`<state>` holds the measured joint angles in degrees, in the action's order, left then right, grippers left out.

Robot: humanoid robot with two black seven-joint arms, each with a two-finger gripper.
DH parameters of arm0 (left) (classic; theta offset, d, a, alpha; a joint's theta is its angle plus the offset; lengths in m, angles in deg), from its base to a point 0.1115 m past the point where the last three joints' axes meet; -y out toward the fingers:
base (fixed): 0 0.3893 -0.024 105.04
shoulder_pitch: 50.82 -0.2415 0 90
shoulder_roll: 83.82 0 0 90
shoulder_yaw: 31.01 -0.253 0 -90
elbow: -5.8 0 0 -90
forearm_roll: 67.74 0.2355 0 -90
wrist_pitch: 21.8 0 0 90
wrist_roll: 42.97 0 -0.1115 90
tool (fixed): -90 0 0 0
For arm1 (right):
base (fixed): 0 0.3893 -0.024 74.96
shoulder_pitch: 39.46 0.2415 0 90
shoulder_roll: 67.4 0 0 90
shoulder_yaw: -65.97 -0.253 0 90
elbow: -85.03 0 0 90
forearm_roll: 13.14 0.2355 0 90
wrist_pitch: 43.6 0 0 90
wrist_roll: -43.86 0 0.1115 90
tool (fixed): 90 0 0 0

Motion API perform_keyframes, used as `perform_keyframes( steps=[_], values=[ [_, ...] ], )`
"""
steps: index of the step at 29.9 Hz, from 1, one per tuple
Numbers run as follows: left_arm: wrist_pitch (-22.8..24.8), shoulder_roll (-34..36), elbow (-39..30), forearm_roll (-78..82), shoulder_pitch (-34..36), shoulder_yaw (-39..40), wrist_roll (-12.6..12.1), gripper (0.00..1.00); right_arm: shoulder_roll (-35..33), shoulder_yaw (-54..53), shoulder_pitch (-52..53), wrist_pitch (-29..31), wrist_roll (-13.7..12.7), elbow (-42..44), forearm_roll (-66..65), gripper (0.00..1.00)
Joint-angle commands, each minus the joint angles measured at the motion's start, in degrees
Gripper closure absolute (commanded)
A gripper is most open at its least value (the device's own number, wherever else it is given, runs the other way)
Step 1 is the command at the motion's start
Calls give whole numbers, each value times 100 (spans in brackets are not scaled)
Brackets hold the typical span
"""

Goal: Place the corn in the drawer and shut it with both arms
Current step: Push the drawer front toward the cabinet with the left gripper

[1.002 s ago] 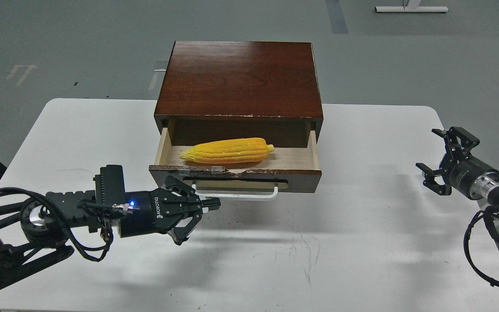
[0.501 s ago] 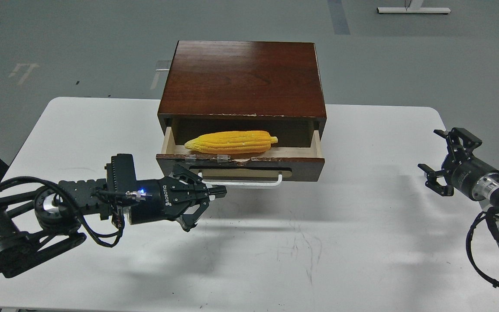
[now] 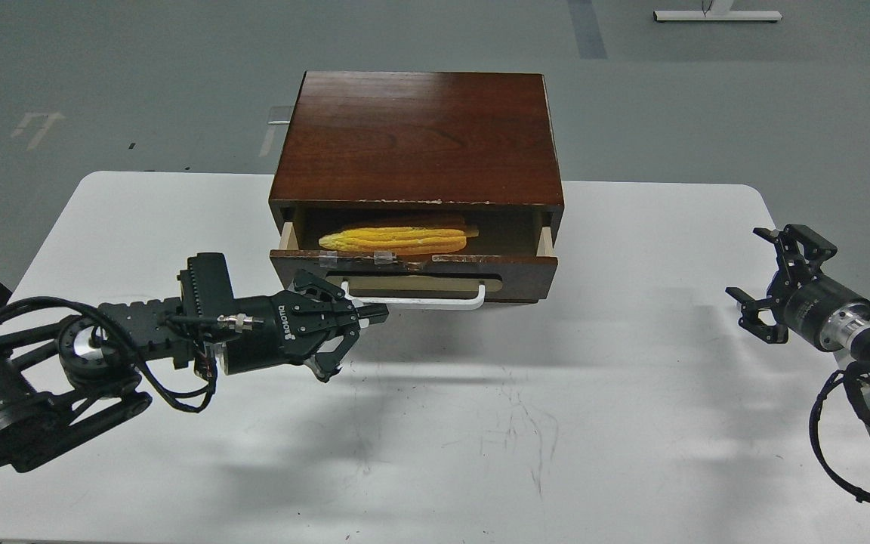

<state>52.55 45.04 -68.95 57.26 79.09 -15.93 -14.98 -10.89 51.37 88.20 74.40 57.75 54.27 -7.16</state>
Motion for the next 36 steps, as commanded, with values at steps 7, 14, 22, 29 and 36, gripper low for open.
perform_keyframes(
  steps=[7,14,22,29,36],
  values=[
    [0,-195,250,1,44,4,0,100,1,-7,4,0,0,0,0,1],
    [0,-335,373,1,123,13,0,100,1,-7,4,0,0,0,0,1],
    [26,-520,504,1,184,250,0,100,45,-7,4,0,9,9,0,1],
    [0,-801,971,1,184,259,0,100,62,-7,4,0,9,0,0,1],
    [0,-1038,1234,1,193,285,0,100,62,-16,4,0,0,9,0,1]
  ],
)
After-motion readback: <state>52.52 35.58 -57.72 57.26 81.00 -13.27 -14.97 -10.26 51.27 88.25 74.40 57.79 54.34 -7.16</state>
